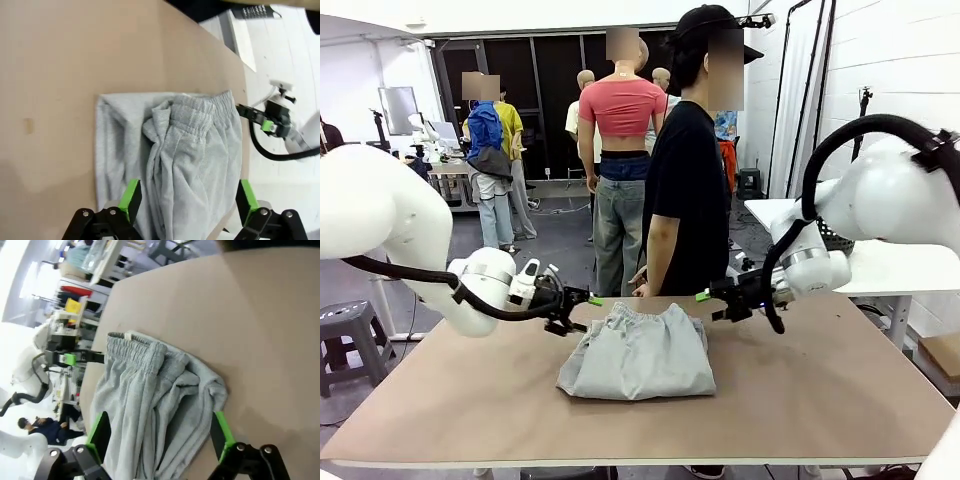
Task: Fold the training pants.
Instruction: Fold the Training pants in half.
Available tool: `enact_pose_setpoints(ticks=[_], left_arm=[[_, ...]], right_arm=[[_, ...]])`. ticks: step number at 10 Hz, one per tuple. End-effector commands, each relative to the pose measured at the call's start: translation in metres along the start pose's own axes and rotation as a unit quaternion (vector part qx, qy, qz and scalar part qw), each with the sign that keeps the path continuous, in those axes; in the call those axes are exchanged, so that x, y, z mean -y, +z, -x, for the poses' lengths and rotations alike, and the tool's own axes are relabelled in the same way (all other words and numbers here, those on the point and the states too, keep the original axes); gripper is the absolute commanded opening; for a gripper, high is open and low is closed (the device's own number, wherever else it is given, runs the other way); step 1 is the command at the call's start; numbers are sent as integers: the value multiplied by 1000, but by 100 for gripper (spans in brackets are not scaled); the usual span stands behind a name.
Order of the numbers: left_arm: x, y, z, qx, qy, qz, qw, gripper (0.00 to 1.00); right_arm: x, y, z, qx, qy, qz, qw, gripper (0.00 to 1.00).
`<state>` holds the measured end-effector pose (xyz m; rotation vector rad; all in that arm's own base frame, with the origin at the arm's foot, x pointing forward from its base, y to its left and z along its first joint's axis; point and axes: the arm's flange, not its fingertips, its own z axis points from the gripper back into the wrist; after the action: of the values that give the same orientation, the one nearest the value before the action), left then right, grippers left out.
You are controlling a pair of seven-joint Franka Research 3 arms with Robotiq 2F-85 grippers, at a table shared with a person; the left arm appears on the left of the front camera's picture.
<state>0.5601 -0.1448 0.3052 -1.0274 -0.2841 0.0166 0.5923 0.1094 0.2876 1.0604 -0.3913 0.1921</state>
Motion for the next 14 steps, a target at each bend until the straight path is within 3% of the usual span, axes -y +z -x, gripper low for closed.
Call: enact_pose_setpoints(ticks=[1,3,4,14], left_arm=[[25,31,18,28,-19,-24,999,100],[37,51,36,70,-62,9,996,100],[26,37,10,33,-20,-17,999,100],[26,37,10,33,-20,-17,999,100]], right_arm=[[-38,31,11,25,30,44,998,100],[-59,41,19,56,74,51,994,100],[-38,39,-2,27,33,32,999,100],[-38,39,-2,27,33,32,999,100]])
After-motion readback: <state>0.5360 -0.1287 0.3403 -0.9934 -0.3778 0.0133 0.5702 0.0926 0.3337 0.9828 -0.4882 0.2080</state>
